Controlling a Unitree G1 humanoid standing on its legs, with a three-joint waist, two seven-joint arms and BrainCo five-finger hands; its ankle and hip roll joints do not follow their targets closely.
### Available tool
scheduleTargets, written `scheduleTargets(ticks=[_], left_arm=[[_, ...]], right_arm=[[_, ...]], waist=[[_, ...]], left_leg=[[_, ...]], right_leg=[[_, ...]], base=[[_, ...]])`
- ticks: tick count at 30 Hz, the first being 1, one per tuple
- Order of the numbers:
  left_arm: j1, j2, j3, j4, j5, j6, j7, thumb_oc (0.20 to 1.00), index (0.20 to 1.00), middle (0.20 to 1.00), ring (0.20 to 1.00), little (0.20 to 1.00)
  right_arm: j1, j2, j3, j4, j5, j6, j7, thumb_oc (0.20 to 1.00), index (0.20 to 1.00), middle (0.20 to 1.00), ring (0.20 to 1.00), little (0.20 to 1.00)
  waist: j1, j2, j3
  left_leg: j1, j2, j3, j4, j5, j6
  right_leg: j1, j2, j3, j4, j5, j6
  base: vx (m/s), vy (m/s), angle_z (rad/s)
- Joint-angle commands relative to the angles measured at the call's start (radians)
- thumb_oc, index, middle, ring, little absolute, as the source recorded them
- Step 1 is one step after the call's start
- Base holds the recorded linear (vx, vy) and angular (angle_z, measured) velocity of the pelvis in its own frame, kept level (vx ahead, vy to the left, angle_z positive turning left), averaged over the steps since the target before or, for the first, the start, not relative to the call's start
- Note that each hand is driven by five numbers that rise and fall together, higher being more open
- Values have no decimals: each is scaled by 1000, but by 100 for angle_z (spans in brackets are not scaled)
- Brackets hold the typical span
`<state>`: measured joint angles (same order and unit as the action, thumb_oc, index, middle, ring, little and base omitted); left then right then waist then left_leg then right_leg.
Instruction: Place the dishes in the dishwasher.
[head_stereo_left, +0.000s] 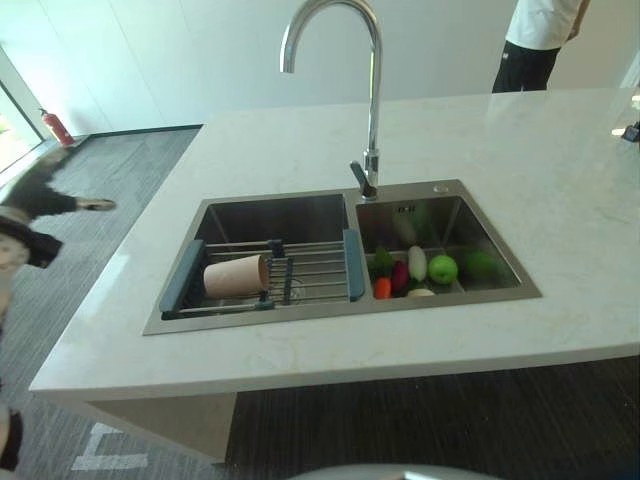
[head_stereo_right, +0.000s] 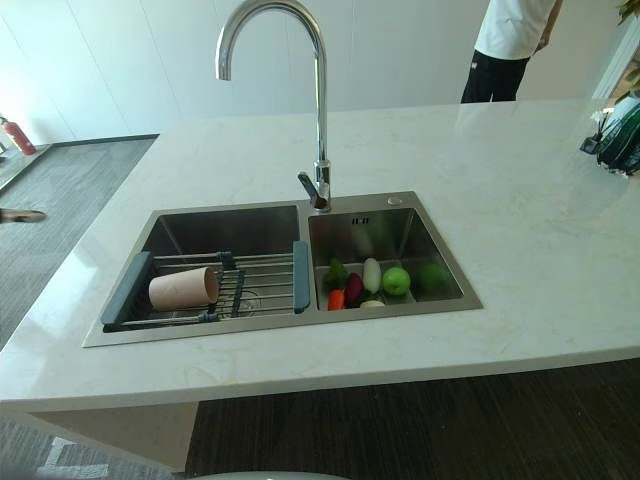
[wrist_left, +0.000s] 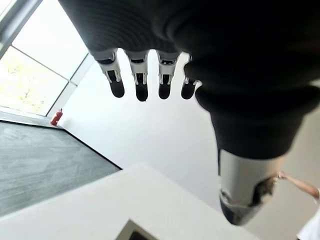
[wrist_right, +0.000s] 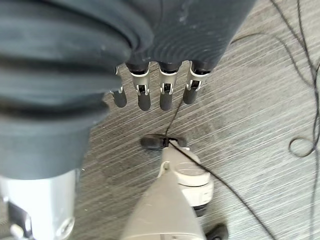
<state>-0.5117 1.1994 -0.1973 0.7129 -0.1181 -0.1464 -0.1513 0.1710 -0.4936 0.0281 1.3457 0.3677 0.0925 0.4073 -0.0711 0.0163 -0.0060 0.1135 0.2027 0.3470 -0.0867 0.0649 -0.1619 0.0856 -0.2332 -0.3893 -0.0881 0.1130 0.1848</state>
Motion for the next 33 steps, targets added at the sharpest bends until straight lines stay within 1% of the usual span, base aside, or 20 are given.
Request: scheduleTargets(ticks=[1, 2, 4, 6, 13, 16, 22, 29, 31, 33], left_arm=[[-98, 7, 28, 23, 114, -2, -49, 1000, 1000, 1000, 1000, 1000], [-116, -15, -19, 33, 165, -1, -54, 1000, 1000, 1000, 1000, 1000], [-128, -24, -44, 43, 174, 3, -61, 1000, 1000, 1000, 1000, 1000], [-135, -37, -64, 44, 182, 23, -65, 1000, 1000, 1000, 1000, 1000], [-111, -112, -104, 55, 284, 22, -35, 1000, 1000, 1000, 1000, 1000], [-126, -130, -131, 56, 315, 43, -30, 1000, 1000, 1000, 1000, 1000], [-133, -146, -157, 73, 368, 64, -27, 1000, 1000, 1000, 1000, 1000], [-121, -170, -186, 107, 446, 64, -8, 1000, 1000, 1000, 1000, 1000], [-116, -179, -191, 119, 446, 64, -6, 1000, 1000, 1000, 1000, 1000], [-117, -192, -198, 146, 457, 50, 4, 1000, 1000, 1000, 1000, 1000]], right_arm=[[-39, -9, 2, 13, -25, 19, 7, 1000, 1000, 1000, 1000, 1000], [-36, -4, 1, -1, -33, 16, 3, 1000, 1000, 1000, 1000, 1000], [-33, -5, -1, -9, -34, 16, 2, 1000, 1000, 1000, 1000, 1000], [-29, -2, -2, -17, -33, 14, -4, 1000, 1000, 1000, 1000, 1000], [-15, 4, -3, -47, -46, 29, -10, 1000, 1000, 1000, 1000, 1000], [-16, 1, -2, -57, -51, 27, -10, 1000, 1000, 1000, 1000, 1000], [-24, -5, -1, -70, -47, 17, -13, 1000, 1000, 1000, 1000, 1000], [-26, -1, -1, -70, -55, 21, -22, 1000, 1000, 1000, 1000, 1000], [-28, -6, -2, -69, -59, 21, -19, 1000, 1000, 1000, 1000, 1000], [-31, -12, -1, -70, -58, 13, -18, 1000, 1000, 1000, 1000, 1000]], waist=[[-2, 16, 10], [-9, 15, 10], [-13, 16, 11], [-16, 16, 13], [-28, 11, 24], [-33, 12, 25], [-39, 16, 28], [-48, 23, 31], [-51, 23, 33], [-56, 22, 34]], left_leg=[[31, 70, -1, -1, 1, -26], [33, 72, 4, -1, 1, -25], [33, 73, 8, -1, 1, -25], [33, 75, 11, -1, 2, -24], [26, 77, 11, -1, 8, -22], [23, 77, 11, -1, 9, -20], [20, 76, 13, -1, 11, -18], [16, 76, 18, -1, 12, -16], [16, 75, 19, -1, 13, -16], [16, 77, 23, -1, 13, -15]], right_leg=[[32, -64, 40, 1, 8, 77], [30, -63, 46, 1, 8, 77], [28, -63, 49, 1, 8, 77], [27, -63, 51, 1, 9, 77], [25, -63, 51, 1, 11, 77], [23, -63, 52, 1, 11, 77], [18, -62, 52, 1, 11, 77], [11, -64, 57, 1, 14, 77], [10, -64, 58, 1, 14, 77], [8, -63, 62, 1, 15, 77]], base=[[33, -9, -22], [22, -6, -23], [10, 0, -14], [5, 3, -4], [0, 0, 0], [0, 0, 0], [0, 0, 0], [0, 0, 0], [-6, 2, -5], [-14, -4, -15]])
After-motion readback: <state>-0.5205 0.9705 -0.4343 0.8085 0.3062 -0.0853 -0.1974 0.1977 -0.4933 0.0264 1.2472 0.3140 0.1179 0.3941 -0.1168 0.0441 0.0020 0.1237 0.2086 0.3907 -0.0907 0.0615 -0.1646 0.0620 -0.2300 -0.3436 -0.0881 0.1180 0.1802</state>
